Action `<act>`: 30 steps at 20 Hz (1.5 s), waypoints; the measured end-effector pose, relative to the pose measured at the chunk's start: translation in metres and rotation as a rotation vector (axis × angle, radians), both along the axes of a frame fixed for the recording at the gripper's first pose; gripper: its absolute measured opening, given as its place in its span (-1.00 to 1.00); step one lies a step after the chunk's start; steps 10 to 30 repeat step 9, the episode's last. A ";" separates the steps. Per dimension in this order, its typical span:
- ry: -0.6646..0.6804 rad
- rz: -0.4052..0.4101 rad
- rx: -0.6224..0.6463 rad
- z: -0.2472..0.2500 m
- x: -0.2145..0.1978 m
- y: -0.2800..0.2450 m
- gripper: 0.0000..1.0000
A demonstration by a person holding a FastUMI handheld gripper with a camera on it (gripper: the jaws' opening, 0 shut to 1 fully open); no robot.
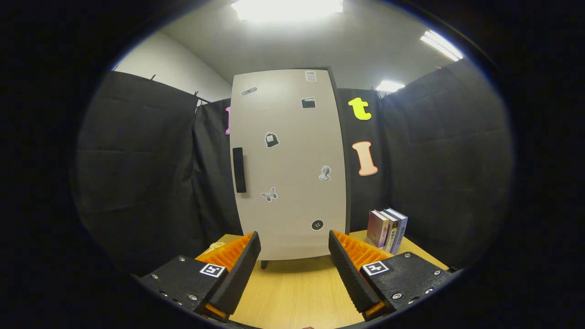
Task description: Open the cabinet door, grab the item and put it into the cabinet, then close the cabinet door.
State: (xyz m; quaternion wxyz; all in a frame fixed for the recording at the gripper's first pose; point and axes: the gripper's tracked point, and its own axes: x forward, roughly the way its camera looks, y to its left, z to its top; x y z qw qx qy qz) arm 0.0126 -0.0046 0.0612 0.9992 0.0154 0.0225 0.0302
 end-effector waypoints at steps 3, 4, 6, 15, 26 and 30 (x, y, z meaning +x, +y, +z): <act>-0.004 -0.003 0.002 0.001 -0.001 -0.001 0.86; -0.005 -0.003 0.003 0.002 -0.001 -0.001 0.86; -0.007 -0.004 0.006 0.002 -0.002 0.000 0.86; -0.008 -0.003 0.005 0.003 -0.003 0.000 0.86; -0.008 -0.003 0.005 0.003 -0.003 0.000 0.86; -0.008 -0.003 0.005 0.003 -0.003 0.000 0.86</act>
